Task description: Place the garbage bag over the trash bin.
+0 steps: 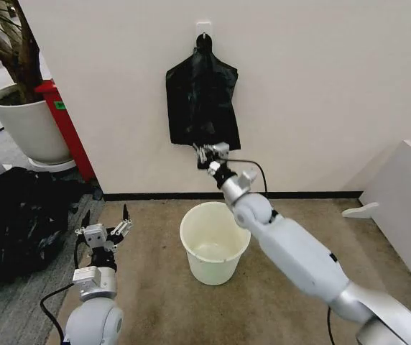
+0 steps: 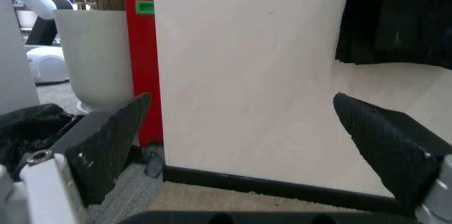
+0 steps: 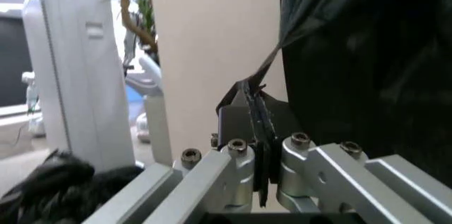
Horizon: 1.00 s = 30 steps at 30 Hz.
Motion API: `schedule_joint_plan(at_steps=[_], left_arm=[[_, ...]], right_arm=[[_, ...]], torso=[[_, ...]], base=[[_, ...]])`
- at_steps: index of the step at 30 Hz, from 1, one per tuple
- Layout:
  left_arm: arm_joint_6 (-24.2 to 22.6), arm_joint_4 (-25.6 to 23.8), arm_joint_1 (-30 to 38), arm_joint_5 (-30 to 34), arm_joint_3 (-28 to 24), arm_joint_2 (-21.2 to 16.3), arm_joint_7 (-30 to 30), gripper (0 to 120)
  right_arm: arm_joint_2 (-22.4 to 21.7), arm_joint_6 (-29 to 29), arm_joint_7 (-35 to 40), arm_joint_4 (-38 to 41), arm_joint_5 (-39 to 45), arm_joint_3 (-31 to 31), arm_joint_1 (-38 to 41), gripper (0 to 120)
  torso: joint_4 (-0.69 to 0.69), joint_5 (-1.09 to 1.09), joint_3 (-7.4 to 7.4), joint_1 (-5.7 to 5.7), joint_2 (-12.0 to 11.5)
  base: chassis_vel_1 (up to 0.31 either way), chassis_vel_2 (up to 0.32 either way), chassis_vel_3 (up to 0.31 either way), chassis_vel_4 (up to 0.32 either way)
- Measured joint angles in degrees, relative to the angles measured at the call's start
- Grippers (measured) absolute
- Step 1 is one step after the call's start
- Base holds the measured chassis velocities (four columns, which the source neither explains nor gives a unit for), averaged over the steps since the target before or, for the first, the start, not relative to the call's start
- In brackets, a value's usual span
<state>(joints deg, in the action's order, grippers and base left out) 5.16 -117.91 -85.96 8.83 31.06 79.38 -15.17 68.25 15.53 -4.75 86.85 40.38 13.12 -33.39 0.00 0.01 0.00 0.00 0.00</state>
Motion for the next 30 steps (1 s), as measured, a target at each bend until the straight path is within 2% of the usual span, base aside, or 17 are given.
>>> schedule_joint_plan(at_steps=[6,15,19,21,23,30], left_arm=[[0.2,-0.2,-0.6,0.1,0.2,-0.5,-0.1,100],[0.5,-0.4,-0.7,0.4,0.4,-1.2,-0.5,100],[0.5,-0.4,-0.6,0.4,0.4,-1.3,-0.5,100],[0.5,-0.4,-0.6,0.4,0.4,-1.3,-0.5,100],[0.5,-0.4,-0.5,0.4,0.3,-1.3,-0.5,100],[0.5,-0.2,-0.5,0.3,0.2,-1.2,-0.5,100]], right_arm=[[-0.4,1.2,-0.9,0.8,-3.7,-0.6,-3.9,0],[0.4,2.1,1.1,0.9,-6.7,-1.5,-4.9,0],[0.0,2.6,1.8,1.7,-6.9,-2.3,-4.4,16],[-0.1,2.7,2.1,2.0,-6.9,-2.4,-4.2,19],[-0.5,2.7,3.0,2.6,-6.6,-2.5,-4.0,28],[0.1,0.3,7.8,2.7,-5.7,-1.5,-1.3,53]], torso=[[0.01,-0.01,0.00,0.00,0.0],[0.01,-0.01,0.00,0.00,0.0],[0.01,-0.01,0.00,0.00,0.0],[0.00,-0.01,0.00,0.00,0.0],[0.00,-0.01,0.00,0.00,0.0],[0.00,-0.01,0.00,0.00,0.0]], base=[[0.000,0.000,0.000,0.000],[0.000,0.000,0.000,0.000],[0.000,0.000,0.000,0.000],[0.000,0.000,0.000,0.000],[0.000,0.000,0.000,0.000],[0.000,0.000,0.000,0.000]])
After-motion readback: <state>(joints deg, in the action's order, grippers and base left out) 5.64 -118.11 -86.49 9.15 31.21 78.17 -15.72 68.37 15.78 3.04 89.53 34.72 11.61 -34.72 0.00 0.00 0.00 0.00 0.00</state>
